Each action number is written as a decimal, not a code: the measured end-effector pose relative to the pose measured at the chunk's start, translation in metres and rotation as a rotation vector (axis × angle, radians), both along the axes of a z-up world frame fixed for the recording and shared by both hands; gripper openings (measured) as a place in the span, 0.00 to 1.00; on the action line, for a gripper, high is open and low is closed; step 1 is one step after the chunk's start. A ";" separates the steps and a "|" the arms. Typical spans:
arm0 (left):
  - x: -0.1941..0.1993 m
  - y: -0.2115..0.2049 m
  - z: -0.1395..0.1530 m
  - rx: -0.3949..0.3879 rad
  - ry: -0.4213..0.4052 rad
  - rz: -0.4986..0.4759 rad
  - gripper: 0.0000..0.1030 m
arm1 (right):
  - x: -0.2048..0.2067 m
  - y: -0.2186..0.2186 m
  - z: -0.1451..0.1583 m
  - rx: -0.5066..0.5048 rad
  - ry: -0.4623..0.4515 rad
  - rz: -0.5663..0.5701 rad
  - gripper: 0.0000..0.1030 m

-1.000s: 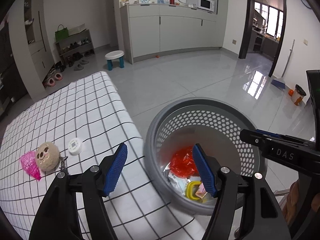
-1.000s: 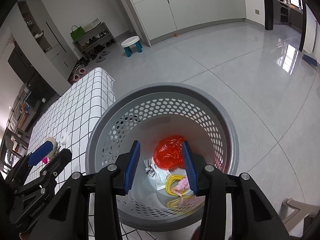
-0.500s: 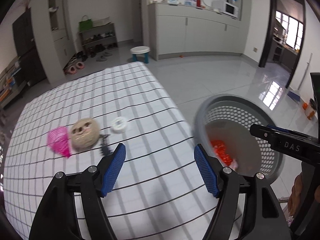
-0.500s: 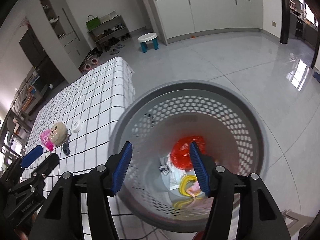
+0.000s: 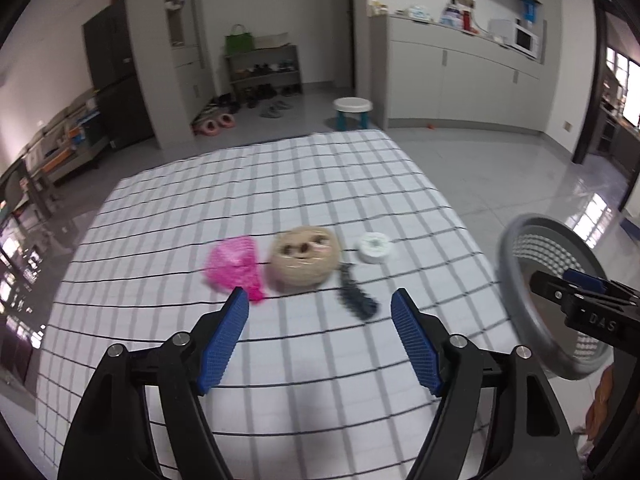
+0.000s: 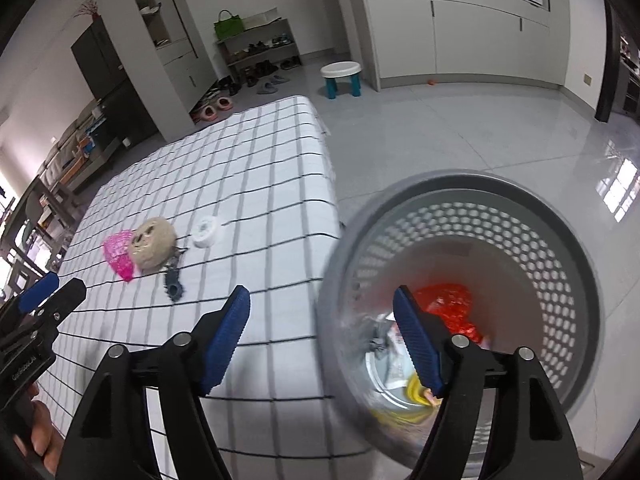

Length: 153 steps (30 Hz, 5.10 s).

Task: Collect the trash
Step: 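Move both open grippers from the basket back over the table, then lower the right gripper onto the grey spiky chew toy and grasp it, then grasp the pink shuttlecock with the left gripper while the right gripper holds the chew toy, then carry the chew toy and shuttlecock over the basket and open both grippers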

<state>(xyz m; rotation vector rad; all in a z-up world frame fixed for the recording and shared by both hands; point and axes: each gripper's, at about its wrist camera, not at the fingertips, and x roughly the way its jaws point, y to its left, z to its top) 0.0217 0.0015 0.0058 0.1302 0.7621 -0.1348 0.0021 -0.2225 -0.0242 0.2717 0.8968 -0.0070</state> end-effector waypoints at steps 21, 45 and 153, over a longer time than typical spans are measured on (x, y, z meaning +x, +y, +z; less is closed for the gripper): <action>0.045 0.107 -0.029 -0.015 0.060 0.267 0.74 | 0.058 0.096 -0.017 -0.121 0.035 0.163 0.76; 0.069 0.121 -0.060 -0.038 0.177 0.332 0.74 | 0.111 0.152 -0.065 -0.243 0.180 0.293 0.87; -0.004 -0.141 -0.023 -0.120 0.087 -0.321 0.43 | -0.028 -0.087 -0.006 0.038 -0.022 -0.018 0.20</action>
